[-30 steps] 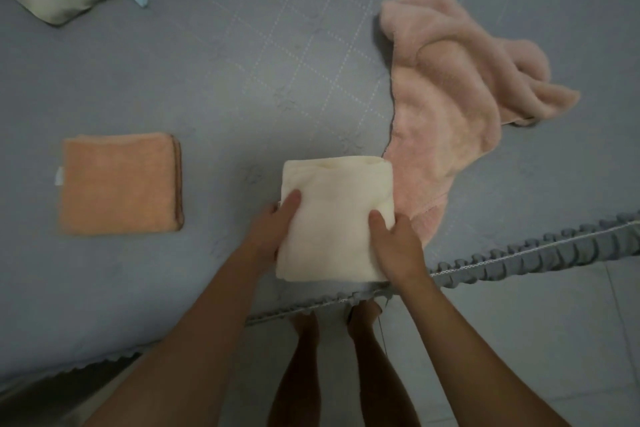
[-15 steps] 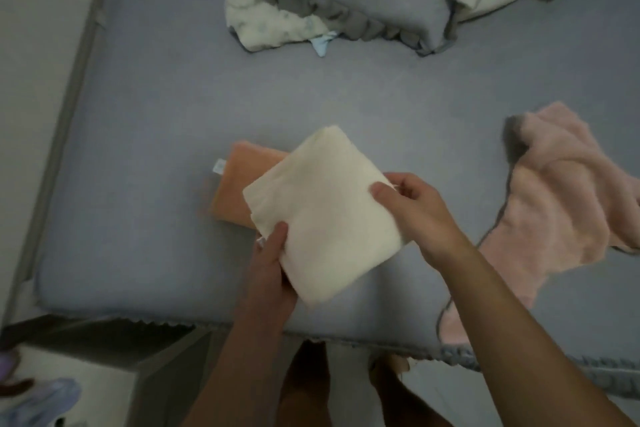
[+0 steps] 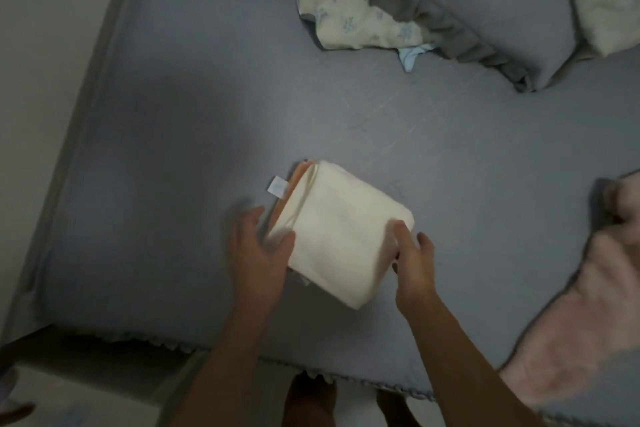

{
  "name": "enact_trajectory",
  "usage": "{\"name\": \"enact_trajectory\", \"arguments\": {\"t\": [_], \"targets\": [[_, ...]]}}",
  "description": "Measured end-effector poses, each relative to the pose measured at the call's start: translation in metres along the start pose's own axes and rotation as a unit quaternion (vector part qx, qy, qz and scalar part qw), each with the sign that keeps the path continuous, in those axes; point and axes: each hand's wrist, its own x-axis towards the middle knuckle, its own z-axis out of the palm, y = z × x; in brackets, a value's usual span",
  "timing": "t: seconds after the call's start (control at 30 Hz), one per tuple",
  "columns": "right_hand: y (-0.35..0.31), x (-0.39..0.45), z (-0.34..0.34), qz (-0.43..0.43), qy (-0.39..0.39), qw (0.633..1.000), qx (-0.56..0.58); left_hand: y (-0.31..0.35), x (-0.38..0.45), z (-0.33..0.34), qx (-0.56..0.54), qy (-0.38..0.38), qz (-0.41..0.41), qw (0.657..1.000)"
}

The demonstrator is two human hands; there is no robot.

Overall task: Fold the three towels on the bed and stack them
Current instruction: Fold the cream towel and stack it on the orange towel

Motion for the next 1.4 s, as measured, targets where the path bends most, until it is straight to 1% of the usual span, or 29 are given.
{"name": "enact_trajectory", "arguments": {"t": [0.03,0.07,0.13,0.17,0.23,0.3,0.37,0.4,0.47,0.53,0.57,0.63,0.7,0.73,0.8,0.83,0.87,0.9,0.93,1.0,1.03,1.07,1.1,1.17,1.23,1.27,1.3,1.33,1.4], "targets": [[0.004,-0.002,-0.003,0.013,-0.033,0.999,-0.008,0.006,0.005,0.003,0.071,-0.037,0.059,0.995],[0.007,-0.006,-0.003,0.009,-0.055,0.998,-0.034,0.011,0.008,0.007,0.134,-0.086,0.091,0.983],[-0.005,-0.010,0.014,-0.015,-0.024,0.998,-0.057,0.028,0.039,0.015,0.201,-0.187,0.102,0.956],[-0.007,-0.014,0.015,-0.031,-0.016,0.997,-0.064,0.030,0.040,0.020,0.201,-0.196,0.099,0.955],[-0.016,-0.014,0.016,-0.055,-0.005,0.996,-0.071,0.032,0.050,0.025,0.139,-0.181,0.084,0.970],[-0.023,-0.010,0.020,-0.036,-0.005,0.998,-0.043,0.029,0.061,0.021,0.070,-0.193,0.044,0.978],[-0.028,-0.009,0.023,-0.002,-0.019,1.000,-0.024,0.026,0.064,0.016,0.000,-0.229,0.004,0.973],[-0.029,-0.009,0.023,0.002,-0.027,0.999,-0.019,0.027,0.062,0.013,-0.014,-0.245,-0.007,0.969],[-0.033,-0.012,0.020,-0.003,-0.039,0.999,-0.014,0.024,0.056,0.012,0.004,-0.252,0.010,0.968],[-0.036,-0.021,0.016,-0.014,-0.072,0.997,0.014,0.021,0.050,0.012,0.035,-0.218,0.048,0.974],[-0.038,-0.027,0.014,-0.020,-0.103,0.994,0.034,0.019,0.048,0.011,0.028,-0.198,0.056,0.978],[-0.046,-0.042,0.017,-0.024,-0.184,0.981,0.058,0.022,0.042,0.003,-0.046,-0.190,0.033,0.980],[-0.055,-0.056,0.024,-0.005,-0.264,0.962,0.069,0.026,0.036,-0.014,-0.166,-0.207,-0.016,0.964],[-0.060,-0.062,0.029,0.010,-0.306,0.949,0.075,0.026,0.035,-0.026,-0.221,-0.226,-0.041,0.948],[-0.070,-0.069,0.036,0.042,-0.381,0.919,0.091,0.024,0.036,-0.051,-0.315,-0.291,-0.122,0.895],[-0.073,-0.069,0.038,0.054,-0.400,0.910,0.098,0.022,0.040,-0.061,-0.336,-0.326,-0.157,0.870],[-0.073,-0.066,0.037,0.056,-0.405,0.906,0.106,0.020,0.044,-0.066,-0.335,-0.348,-0.176,0.858],[-0.073,-0.062,0.036,0.049,-0.395,0.910,0.112,0.019,0.047,-0.065,-0.316,-0.346,-0.183,0.864],[-0.070,-0.056,0.034,0.030,-0.369,0.923,0.106,0.020,0.049,-0.059,-0.280,-0.323,-0.175,0.887],[-0.059,-0.038,0.029,-0.031,-0.262,0.964,0.032,0.023,0.055,-0.038,-0.145,-0.232,-0.098,0.957],[-0.051,-0.029,0.026,-0.051,-0.194,0.979,-0.032,0.024,0.057,-0.026,-0.072,-0.187,-0.051,0.978],[-0.043,-0.023,0.024,-0.057,-0.135,0.985,-0.091,0.023,0.059,-0.014,-0.006,-0.165,-0.012,0.986],[-0.035,-0.018,0.022,-0.050,-0.087,0.986,-0.131,0.022,0.059,-0.003,0.059,-0.162,0.022,0.985],[-0.020,-0.014,0.020,-0.033,-0.036,0.985,-0.163,0.022,0.054,0.011,0.164,-0.144,0.079,0.973],[-0.012,-0.014,0.021,-0.041,-0.032,0.985,-0.166,0.025,0.048,0.015,0.184,-0.070,0.114,0.974],[-0.010,-0.015,0.022,-0.057,-0.029,0.984,-0.167,0.028,0.045,0.016,0.182,-0.026,0.135,0.974],[-0.010,-0.015,0.024,-0.077,-0.021,0.982,-0.172,0.030,0.043,0.016,0.173,-0.002,0.149,0.973],[-0.009,-0.016,0.024,-0.097,-0.014,0.979,-0.180,0.032,0.040,0.016,0.154,-0.013,0.140,0.978],[-0.010,-0.017,0.025,-0.116,-0.010,0.974,-0.192,0.037,0.035,0.018,0.088,-0.095,0.056,0.990]]}}
